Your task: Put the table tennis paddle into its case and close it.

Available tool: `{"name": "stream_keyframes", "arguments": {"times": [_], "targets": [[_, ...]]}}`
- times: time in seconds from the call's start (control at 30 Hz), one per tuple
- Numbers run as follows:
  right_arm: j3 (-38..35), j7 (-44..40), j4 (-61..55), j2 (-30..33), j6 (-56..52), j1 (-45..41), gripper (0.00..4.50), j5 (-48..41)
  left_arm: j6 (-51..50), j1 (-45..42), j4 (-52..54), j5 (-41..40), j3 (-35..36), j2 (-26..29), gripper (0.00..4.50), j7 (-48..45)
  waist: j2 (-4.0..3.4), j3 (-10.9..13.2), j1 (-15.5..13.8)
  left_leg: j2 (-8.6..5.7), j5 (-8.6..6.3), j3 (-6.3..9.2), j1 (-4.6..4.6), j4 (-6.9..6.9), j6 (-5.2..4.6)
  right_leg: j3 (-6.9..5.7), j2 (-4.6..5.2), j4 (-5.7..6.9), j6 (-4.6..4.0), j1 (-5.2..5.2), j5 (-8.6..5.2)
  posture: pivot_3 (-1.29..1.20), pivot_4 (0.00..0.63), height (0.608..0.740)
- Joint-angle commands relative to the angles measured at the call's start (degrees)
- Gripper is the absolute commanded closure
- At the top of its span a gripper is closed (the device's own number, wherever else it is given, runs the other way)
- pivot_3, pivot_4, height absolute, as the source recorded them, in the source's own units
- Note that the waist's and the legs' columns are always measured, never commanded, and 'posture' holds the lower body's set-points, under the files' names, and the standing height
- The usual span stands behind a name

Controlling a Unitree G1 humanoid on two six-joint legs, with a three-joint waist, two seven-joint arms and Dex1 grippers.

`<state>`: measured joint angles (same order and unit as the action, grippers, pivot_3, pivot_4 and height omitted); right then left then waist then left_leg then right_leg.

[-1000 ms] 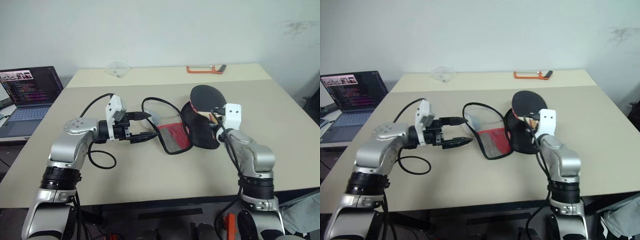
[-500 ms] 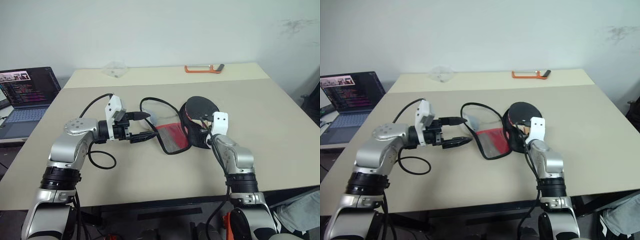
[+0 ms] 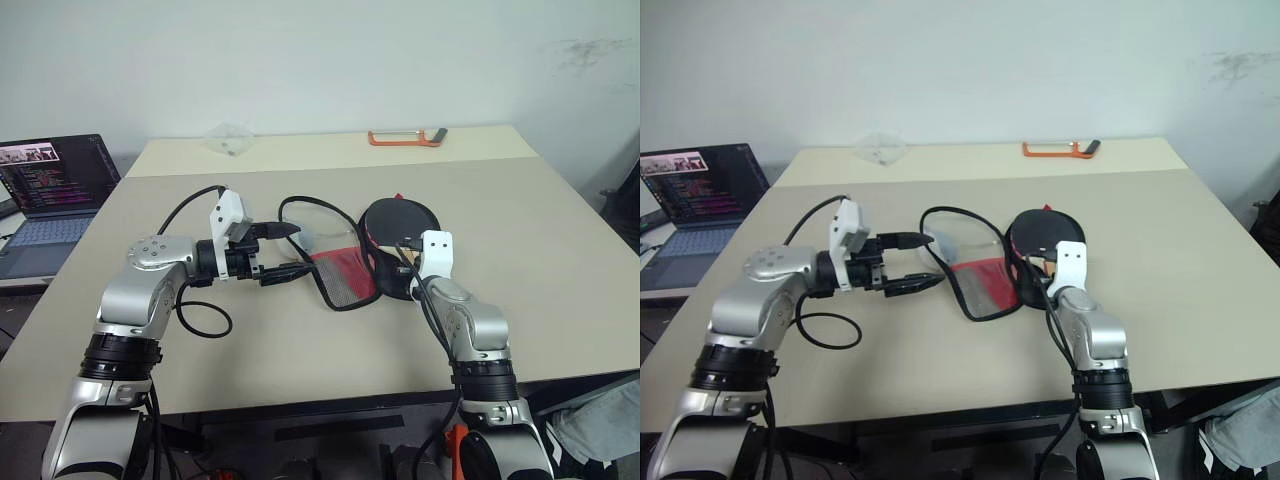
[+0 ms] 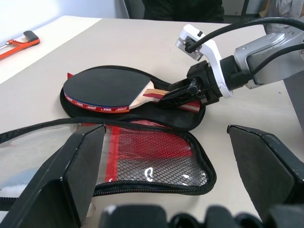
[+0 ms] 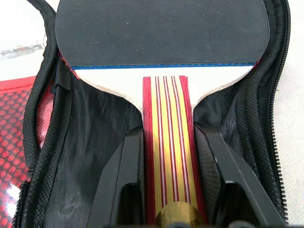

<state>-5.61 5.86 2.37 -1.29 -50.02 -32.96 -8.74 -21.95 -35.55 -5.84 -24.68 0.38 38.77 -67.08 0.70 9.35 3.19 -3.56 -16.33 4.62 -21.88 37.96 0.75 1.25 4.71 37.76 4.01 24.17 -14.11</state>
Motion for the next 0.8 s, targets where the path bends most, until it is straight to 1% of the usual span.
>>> {"name": "stream_keyframes", "arguments": {"times": [0.03,0.07,0.13,0.17,0.23,0.3,0.4,0.47,0.53,0.63,0.7,0.73,0.8], "targets": [[-1.15,1.10,-1.10,-1.19,0.49,-0.95,3.39,-0.41,0.97,-0.93,1.32,0.06,0.64,0.45,0.00,-0.27,0.00,0.00,0.00,0.00,0.00,0.00,0.00,0.00,0.00,0.00,0.00,0.00,0.00,0.00,0.00,0.00,0.150,0.740],[-1.92,1.46,-0.87,-1.59,1.01,-1.07,3.39,-0.73,0.93,-0.90,1.36,0.06,0.64,0.47,0.00,-0.26,0.00,0.00,-0.01,0.00,0.00,0.00,0.00,0.00,0.00,0.00,0.00,0.00,0.00,0.00,0.00,0.00,0.150,0.740],[-2.92,1.88,-0.80,-2.21,1.90,-1.48,2.66,-1.03,0.97,-0.77,1.38,0.15,0.61,0.55,0.00,-0.25,0.00,0.00,-0.01,0.00,0.00,0.00,0.00,0.00,0.00,0.00,0.00,0.00,0.00,0.00,0.00,0.00,0.150,0.740],[-2.91,1.61,-1.05,-2.43,2.16,-1.76,2.49,-1.19,0.96,-0.73,1.35,0.20,0.62,0.58,0.00,-0.20,0.00,0.00,-0.01,0.00,0.00,0.01,0.00,0.00,0.00,0.00,0.00,0.01,0.00,0.00,0.00,0.00,0.150,0.740],[-2.25,1.23,-2.22,-2.64,1.81,-2.08,1.84,-1.19,0.95,-0.59,1.34,0.37,0.67,0.62,0.00,0.09,0.00,0.00,0.00,0.00,0.00,-0.01,0.00,0.00,0.00,0.01,0.00,0.01,0.00,0.00,0.00,0.00,0.150,0.740],[-1.39,0.72,-4.74,-2.67,0.10,-2.19,1.08,-1.47,0.93,-0.55,1.12,0.61,0.72,0.66,0.00,0.42,0.00,0.00,0.01,0.00,0.00,0.00,0.00,0.01,0.00,0.00,0.00,0.01,0.00,0.00,0.00,0.00,0.150,0.740],[-0.61,-0.15,-8.98,-2.57,-3.68,-1.69,0.05,-2.32,0.90,-0.35,0.89,1.10,0.88,0.69,0.00,0.99,0.00,0.00,0.00,0.00,0.00,0.00,0.00,0.00,0.00,0.00,0.00,0.02,0.00,0.01,0.00,0.00,0.150,0.740],[1.41,-2.35,-13.19,-0.76,-6.32,-0.81,0.02,-2.79,0.71,0.02,0.96,1.32,1.07,0.91,0.00,1.20,0.00,0.00,-0.01,0.00,0.00,0.01,0.00,0.01,0.00,0.00,0.00,0.02,0.00,0.00,0.00,0.00,0.150,0.740],[3.34,-6.42,-18.87,2.56,-9.20,-0.02,0.02,-4.47,0.47,0.66,0.65,1.59,1.43,1.63,0.00,1.25,0.00,0.00,-0.01,0.00,-0.01,0.01,0.00,0.01,-0.02,0.00,0.00,0.02,0.00,0.00,0.00,0.00,0.150,0.740],[7.14,-15.86,-26.75,12.63,-11.54,1.57,0.02,-7.38,1.74,1.90,-1.52,3.51,1.17,3.33,0.00,1.24,0.00,0.00,-0.04,-0.01,-0.03,0.01,0.00,0.02,-0.06,-0.01,0.00,-0.02,0.01,-0.01,0.00,0.00,0.150,0.740],[8.84,-22.56,-31.17,21.12,-11.36,3.25,0.02,-8.99,5.24,3.24,-4.69,6.46,-0.17,4.61,0.00,0.56,0.00,0.00,-0.15,-0.01,-0.12,0.03,0.00,0.02,-0.21,-0.07,0.00,-0.05,0.01,-0.04,-0.01,0.00,0.150,0.740],[8.94,-25.28,-32.61,23.87,-8.54,4.21,0.02,-9.37,6.74,3.62,-6.18,7.67,-0.73,4.89,0.00,0.43,0.01,0.00,-0.24,0.00,-0.13,0.06,0.01,0.01,-0.22,-0.12,0.00,-0.11,0.01,-0.09,-0.01,0.00,0.150,0.740],[6.40,-34.11,-34.66,30.79,-8.81,5.64,0.02,-14.79,9.95,3.95,-9.36,10.07,-1.80,4.81,0.00,0.45,0.02,0.01,-0.39,0.00,-0.13,0.07,0.00,0.01,-0.23,-0.16,0.00,-0.13,0.01,-0.10,-0.01,0.00,0.150,0.740]]}}
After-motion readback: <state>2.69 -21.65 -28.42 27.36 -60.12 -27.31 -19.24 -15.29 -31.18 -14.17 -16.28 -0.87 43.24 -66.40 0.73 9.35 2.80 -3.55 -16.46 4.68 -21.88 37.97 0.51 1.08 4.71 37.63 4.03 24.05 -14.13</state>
